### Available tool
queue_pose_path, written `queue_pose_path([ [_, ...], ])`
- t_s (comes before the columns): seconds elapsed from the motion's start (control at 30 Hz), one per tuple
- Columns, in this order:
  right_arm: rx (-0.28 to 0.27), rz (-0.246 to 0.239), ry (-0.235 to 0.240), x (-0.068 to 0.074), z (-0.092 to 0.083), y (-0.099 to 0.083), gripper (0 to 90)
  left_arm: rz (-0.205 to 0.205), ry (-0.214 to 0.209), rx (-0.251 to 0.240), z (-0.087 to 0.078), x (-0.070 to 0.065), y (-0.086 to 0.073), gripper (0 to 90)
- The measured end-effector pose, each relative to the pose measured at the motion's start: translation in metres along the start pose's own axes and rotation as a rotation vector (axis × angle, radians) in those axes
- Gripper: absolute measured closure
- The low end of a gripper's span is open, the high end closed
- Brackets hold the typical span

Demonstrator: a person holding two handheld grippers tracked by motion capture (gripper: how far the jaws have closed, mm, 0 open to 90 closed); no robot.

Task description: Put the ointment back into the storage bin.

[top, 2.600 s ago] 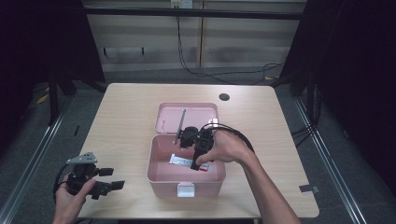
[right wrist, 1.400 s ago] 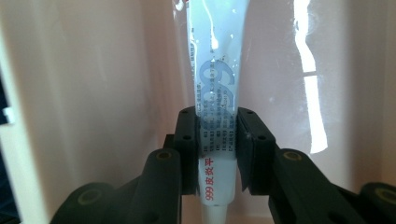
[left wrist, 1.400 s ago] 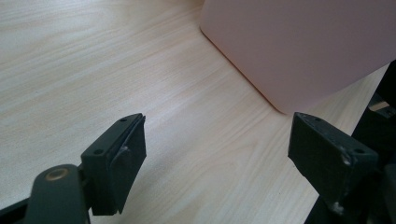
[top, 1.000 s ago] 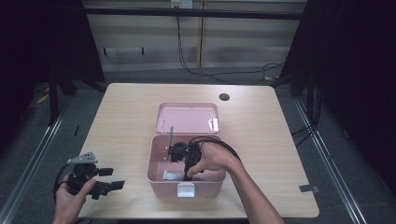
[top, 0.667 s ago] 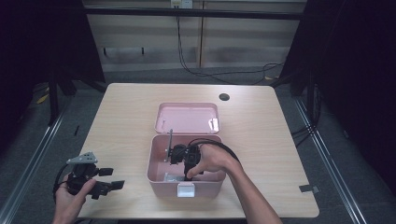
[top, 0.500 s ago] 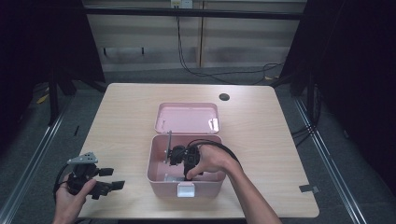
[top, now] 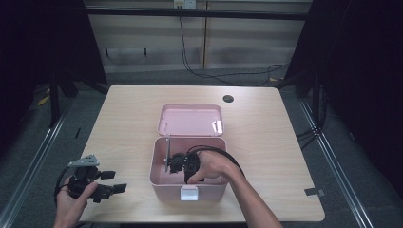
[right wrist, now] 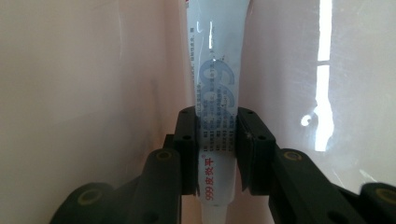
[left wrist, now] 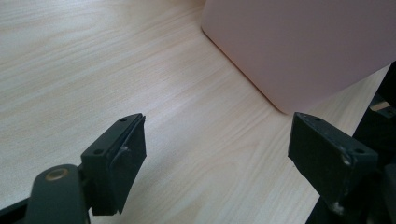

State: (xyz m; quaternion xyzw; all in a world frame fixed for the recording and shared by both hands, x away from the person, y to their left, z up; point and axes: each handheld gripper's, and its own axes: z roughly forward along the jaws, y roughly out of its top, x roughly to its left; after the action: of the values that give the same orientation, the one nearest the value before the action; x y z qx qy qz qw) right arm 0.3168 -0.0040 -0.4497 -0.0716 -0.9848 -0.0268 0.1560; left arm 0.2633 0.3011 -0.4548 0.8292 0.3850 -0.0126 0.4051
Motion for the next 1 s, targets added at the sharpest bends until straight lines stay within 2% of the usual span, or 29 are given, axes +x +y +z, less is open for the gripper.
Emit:
queue_pose_path([
  [0.2,0.014,-0.015,-0.001,-0.0001,0.0051,0.0056,71.9,-0.003,0.002,-0.004,-0.0002,0.0000,-0.0002,19.1],
  [0.23,0.017,-0.007,0.012,-0.0003,0.0060,0.0059,71.8,-0.002,0.001,-0.004,-0.0002,0.0000,-0.0001,19.1],
  [0.3,0.004,-0.014,0.016,-0.0006,0.0087,0.0053,71.8,0.001,-0.001,-0.003,-0.0002,0.0000,-0.0001,19.1],
  [0.33,0.018,-0.015,0.003,-0.0002,0.0082,0.0057,71.7,0.001,0.000,-0.003,-0.0002,0.0000,-0.0001,19.1],
  [0.4,0.015,-0.011,0.017,-0.0008,0.0095,0.0051,71.8,-0.001,0.000,-0.004,-0.0002,0.0000,0.0000,19.1],
  [0.53,0.020,-0.011,0.007,-0.0009,0.0088,0.0052,71.4,0.000,0.000,-0.003,-0.0002,0.0000,0.0000,19.0],
  [0.63,0.022,-0.011,0.009,-0.0010,0.0084,0.0050,71.1,-0.002,0.001,-0.002,-0.0002,0.0001,0.0000,19.1],
  [0.7,0.006,-0.006,0.032,-0.0012,0.0093,0.0046,70.8,-0.002,0.001,-0.004,-0.0001,0.0000,0.0000,19.1],
  [0.87,0.004,-0.008,0.023,-0.0008,0.0053,0.0043,70.2,-0.001,0.001,-0.003,-0.0002,0.0000,0.0000,19.1],
  [1.0,-0.002,0.014,0.024,-0.0001,0.0018,0.0014,69.2,0.001,-0.002,-0.001,-0.0003,0.0003,0.0001,19.1],
])
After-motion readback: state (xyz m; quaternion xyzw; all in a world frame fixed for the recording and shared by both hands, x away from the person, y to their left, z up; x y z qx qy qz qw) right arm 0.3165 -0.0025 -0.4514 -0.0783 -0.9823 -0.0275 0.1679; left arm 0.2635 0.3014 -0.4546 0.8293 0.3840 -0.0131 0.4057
